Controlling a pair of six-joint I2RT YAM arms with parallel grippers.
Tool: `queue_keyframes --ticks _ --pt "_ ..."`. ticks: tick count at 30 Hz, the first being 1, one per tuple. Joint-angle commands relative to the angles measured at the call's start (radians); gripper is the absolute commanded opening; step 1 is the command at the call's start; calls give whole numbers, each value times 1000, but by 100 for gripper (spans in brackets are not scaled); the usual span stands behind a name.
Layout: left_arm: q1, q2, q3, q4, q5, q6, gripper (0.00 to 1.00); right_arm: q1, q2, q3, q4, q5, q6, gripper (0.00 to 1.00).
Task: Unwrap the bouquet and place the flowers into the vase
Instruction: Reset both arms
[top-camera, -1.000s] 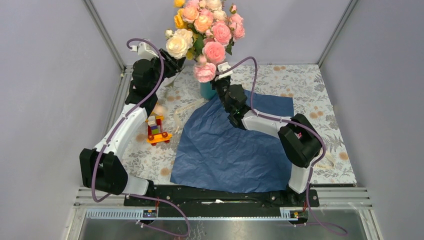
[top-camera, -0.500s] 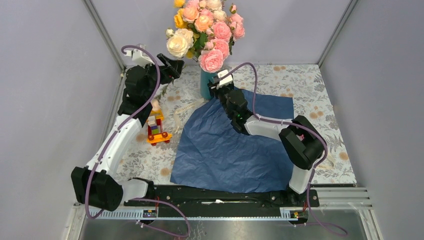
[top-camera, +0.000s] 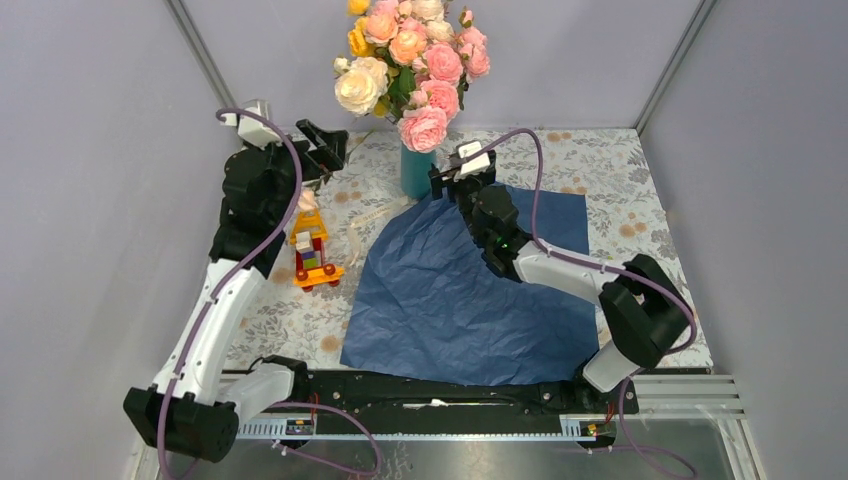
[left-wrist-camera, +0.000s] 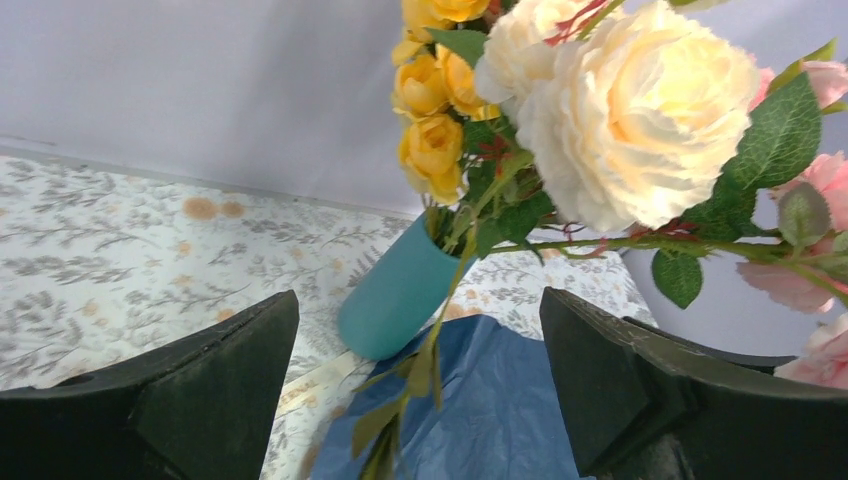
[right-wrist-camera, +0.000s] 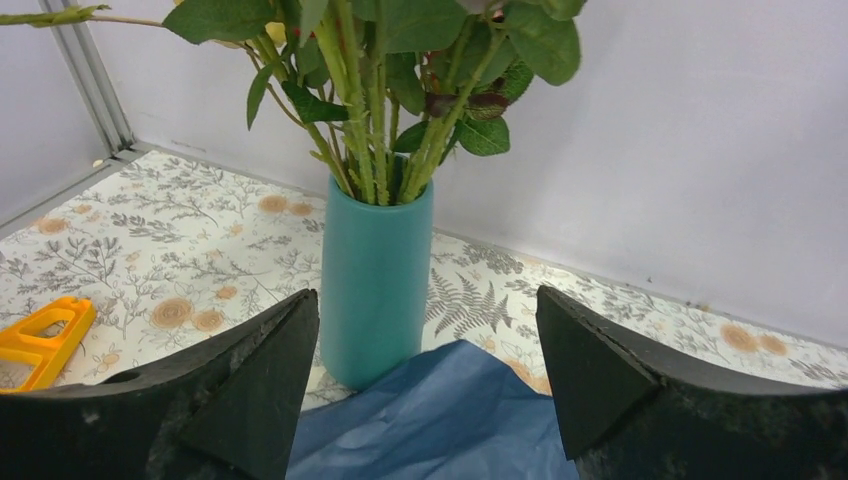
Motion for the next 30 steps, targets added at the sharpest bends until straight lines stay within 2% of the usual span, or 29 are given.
queue_keyframes --ticks 1,8,13,19,27,28,30 --pt "23 -75 -17 -73 -66 52 99 4 -111 -26 -112 50 44 87" --pt "80 -185 -61 -203 -87 71 99 -105 -285 -75 -411 -38 241 88" --pt "116 -256 -94 -301 -112 111 99 -268 -418 -50 -739 -142 424 89" --pt "119 -346 -107 -403 -182 175 99 -465 -544 0 -1064 -261 532 89" --pt "120 -487 -101 -468 -282 218 99 -501 -753 -1 -1191 -197 518 90" --pt "120 -504 -107 -469 -284 226 99 -501 -778 -5 -1188 -182 510 96" --pt "119 -541 -133 -463 -291 236 99 -501 -836 -27 -1156 -158 477 99"
